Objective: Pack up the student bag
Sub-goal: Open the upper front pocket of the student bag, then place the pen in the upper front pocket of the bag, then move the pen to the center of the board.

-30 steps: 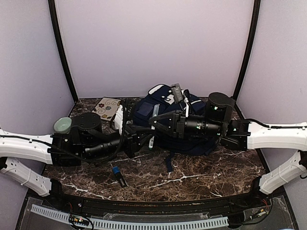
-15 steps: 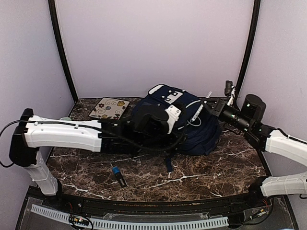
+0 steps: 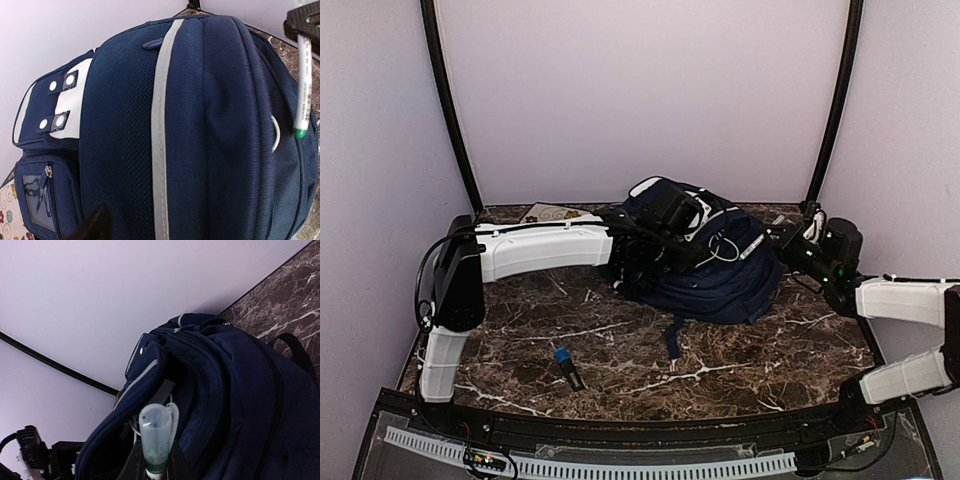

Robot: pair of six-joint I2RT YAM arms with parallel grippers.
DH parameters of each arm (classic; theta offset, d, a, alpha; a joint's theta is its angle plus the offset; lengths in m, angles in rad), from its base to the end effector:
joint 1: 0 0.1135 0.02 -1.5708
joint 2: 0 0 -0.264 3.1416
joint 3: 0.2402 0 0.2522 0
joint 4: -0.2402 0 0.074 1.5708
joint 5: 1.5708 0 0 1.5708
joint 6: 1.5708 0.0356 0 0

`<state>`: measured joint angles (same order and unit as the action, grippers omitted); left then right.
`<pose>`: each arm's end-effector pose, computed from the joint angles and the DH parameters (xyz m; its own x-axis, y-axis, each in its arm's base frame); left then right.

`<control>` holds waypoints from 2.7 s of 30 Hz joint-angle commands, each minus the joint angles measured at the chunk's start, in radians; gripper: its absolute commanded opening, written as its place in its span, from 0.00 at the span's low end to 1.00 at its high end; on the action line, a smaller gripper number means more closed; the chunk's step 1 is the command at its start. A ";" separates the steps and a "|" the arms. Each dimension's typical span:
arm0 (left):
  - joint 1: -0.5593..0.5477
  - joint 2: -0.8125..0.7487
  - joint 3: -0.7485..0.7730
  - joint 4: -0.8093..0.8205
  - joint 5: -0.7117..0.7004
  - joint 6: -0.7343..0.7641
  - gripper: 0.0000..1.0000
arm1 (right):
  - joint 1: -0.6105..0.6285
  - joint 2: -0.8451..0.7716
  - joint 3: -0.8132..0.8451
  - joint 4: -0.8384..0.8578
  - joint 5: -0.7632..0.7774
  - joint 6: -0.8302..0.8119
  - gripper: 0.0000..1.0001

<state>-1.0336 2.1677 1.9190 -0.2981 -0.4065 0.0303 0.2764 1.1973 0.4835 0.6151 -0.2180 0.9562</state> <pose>0.2740 -0.4324 0.2742 -0.2473 0.4695 -0.8476 0.6241 0.7463 0.2314 0.2445 0.0774 0.2336 -0.4415 0.7039 -0.5564 -0.1956 0.5297 0.8253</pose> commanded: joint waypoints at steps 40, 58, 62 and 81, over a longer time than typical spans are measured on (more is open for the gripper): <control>0.035 -0.100 -0.014 0.072 0.172 -0.030 0.00 | 0.233 0.281 0.616 -0.796 0.401 -0.547 1.00; 0.035 -0.295 -0.135 -0.082 0.288 -0.088 0.70 | 0.201 -0.209 0.282 -0.371 0.128 -0.745 1.00; 0.035 -0.398 -0.242 -0.237 0.196 -0.173 0.77 | 0.205 -0.281 0.182 -0.226 -0.064 -0.649 0.98; 0.268 -0.706 -1.115 -0.118 0.335 -0.576 0.58 | 0.992 0.569 0.839 -0.907 0.377 -0.443 0.77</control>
<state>-0.7982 1.5101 0.8761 -0.5297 -0.1482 -0.4656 1.1481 1.5959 1.1435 -0.0380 0.0006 0.5190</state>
